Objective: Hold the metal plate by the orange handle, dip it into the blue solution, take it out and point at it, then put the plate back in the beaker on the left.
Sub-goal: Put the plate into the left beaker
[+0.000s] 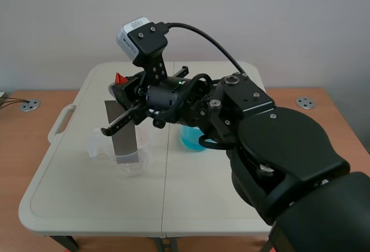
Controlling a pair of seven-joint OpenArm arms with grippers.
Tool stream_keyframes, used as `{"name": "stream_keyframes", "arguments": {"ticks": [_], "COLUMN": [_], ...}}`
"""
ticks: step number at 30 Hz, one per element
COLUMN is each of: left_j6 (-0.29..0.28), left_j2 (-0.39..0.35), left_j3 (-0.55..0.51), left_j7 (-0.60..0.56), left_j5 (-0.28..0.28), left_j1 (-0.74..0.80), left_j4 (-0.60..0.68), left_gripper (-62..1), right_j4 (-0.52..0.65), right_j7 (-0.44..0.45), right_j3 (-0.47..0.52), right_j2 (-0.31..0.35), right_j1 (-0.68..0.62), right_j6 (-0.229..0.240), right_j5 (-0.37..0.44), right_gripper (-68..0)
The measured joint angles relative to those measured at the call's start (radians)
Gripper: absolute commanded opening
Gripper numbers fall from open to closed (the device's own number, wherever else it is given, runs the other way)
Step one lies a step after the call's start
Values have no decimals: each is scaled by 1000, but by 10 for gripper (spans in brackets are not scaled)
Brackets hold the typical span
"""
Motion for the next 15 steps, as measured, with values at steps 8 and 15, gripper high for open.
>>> {"name": "stream_keyframes", "arguments": {"ticks": [8,15], "left_j6": [0,0], "left_j2": [0,0], "left_j3": [0,0], "left_j7": [1,1], "left_j5": [0,0], "left_j1": [-12,-12], "left_j4": [0,0], "left_gripper": [-594,-594], "right_j4": [-32,-32], "right_j7": [6,7], "right_j3": [0,0], "right_j2": [0,0], "right_j1": [0,0], "right_j6": [0,0], "right_j5": [0,-29], "right_gripper": [-660,-659]}}
